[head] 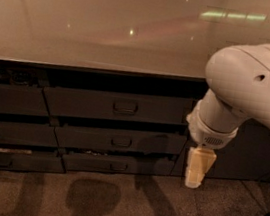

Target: Open top drawer

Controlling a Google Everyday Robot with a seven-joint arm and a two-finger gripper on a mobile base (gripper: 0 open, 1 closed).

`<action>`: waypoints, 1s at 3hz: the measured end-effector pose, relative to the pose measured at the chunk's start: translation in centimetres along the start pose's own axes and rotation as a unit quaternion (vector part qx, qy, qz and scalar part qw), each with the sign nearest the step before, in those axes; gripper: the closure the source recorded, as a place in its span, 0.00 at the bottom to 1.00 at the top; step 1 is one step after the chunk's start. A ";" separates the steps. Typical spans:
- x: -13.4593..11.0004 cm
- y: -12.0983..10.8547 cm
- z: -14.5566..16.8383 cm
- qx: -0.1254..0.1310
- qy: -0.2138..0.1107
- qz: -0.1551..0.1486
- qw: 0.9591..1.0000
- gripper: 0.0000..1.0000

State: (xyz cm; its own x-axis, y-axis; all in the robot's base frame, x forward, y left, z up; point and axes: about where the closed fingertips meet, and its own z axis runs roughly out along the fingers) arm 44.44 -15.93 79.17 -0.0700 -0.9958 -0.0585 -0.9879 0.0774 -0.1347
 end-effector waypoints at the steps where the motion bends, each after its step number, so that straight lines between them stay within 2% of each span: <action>1: 3.1 -2.8 5.1 -0.064 -0.019 0.035 0.997 0.00; 2: 3.7 -3.1 8.3 -0.092 -0.023 0.043 0.994 0.00; 3: 3.7 -3.0 8.4 -0.092 -0.023 0.043 0.995 0.00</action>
Offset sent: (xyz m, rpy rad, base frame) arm 0.0295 -0.0274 -0.0428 0.0489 0.1138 -0.0515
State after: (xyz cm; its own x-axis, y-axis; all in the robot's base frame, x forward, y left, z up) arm 48.36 -19.41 71.11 -0.1537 -0.9821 -0.1084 -0.9873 0.1483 0.0567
